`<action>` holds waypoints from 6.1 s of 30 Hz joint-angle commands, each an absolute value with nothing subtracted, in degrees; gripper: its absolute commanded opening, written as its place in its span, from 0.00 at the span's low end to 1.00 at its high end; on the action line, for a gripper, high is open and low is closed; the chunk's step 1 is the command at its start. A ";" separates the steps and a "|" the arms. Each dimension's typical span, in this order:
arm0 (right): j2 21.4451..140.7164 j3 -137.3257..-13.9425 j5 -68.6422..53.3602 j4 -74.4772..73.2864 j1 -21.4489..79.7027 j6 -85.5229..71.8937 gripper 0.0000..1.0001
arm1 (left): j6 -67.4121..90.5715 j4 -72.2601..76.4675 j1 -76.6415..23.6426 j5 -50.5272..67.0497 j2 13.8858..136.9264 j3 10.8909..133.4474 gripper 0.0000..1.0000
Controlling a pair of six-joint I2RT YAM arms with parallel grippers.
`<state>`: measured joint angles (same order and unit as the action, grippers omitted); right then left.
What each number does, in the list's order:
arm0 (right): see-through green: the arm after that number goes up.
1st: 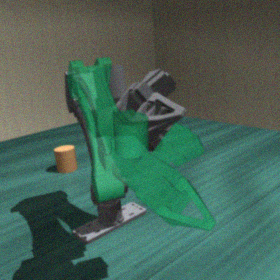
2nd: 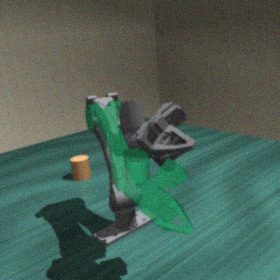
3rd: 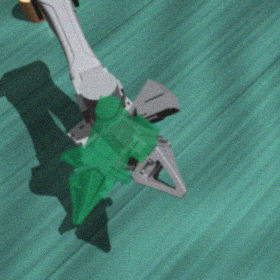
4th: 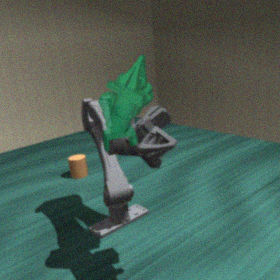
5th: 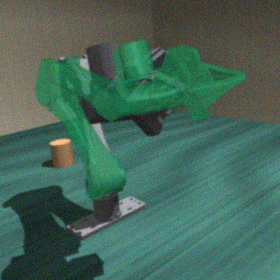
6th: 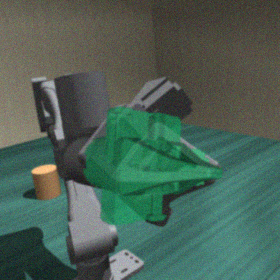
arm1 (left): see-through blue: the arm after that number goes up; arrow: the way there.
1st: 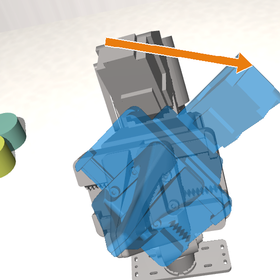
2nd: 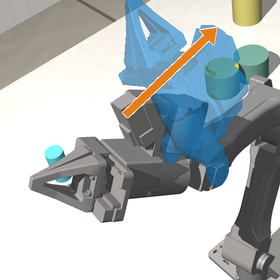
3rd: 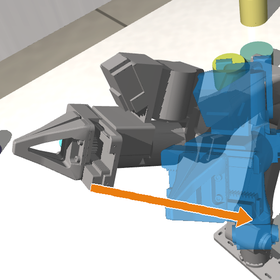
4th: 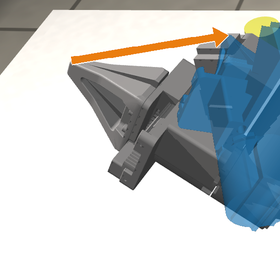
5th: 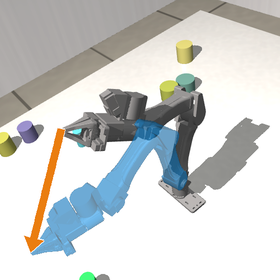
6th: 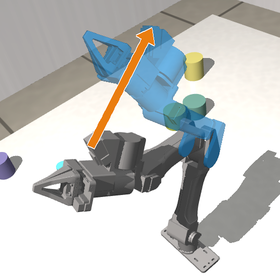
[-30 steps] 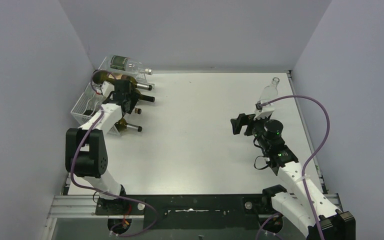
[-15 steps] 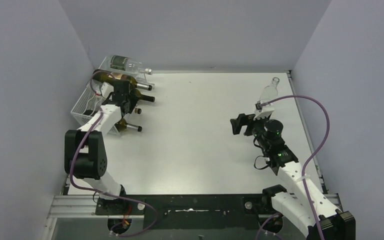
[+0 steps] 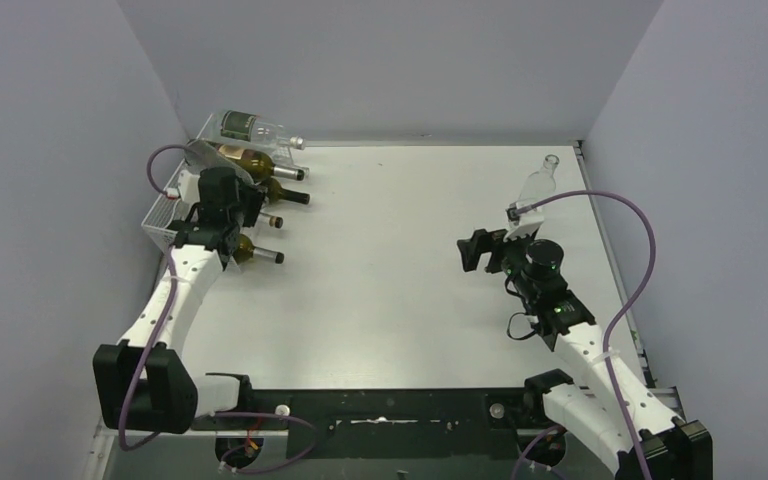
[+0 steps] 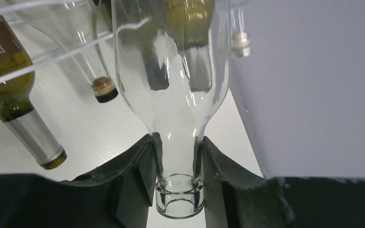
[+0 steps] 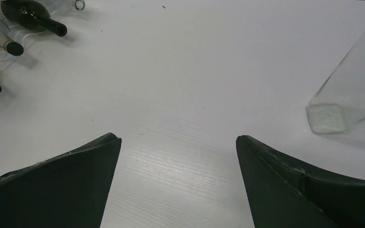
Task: Take the wine bottle off the wine rack
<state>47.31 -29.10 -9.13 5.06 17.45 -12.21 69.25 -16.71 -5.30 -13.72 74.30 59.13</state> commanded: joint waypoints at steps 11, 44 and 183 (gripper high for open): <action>49.26 -24.53 -13.58 20.14 26.73 -3.52 0.98 | 59.91 -17.21 -7.21 8.90 53.00 53.98 0.00; 71.94 -33.67 -31.08 22.51 47.62 46.02 0.98 | 61.02 -11.08 -27.16 45.49 62.67 36.35 0.00; 66.00 -19.66 1.17 38.52 9.93 -5.43 0.98 | 45.06 -24.09 -26.63 11.72 43.36 51.37 0.80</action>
<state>74.28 -23.90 0.82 45.67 9.50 -4.82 45.87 -28.38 -26.85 13.30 43.38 53.54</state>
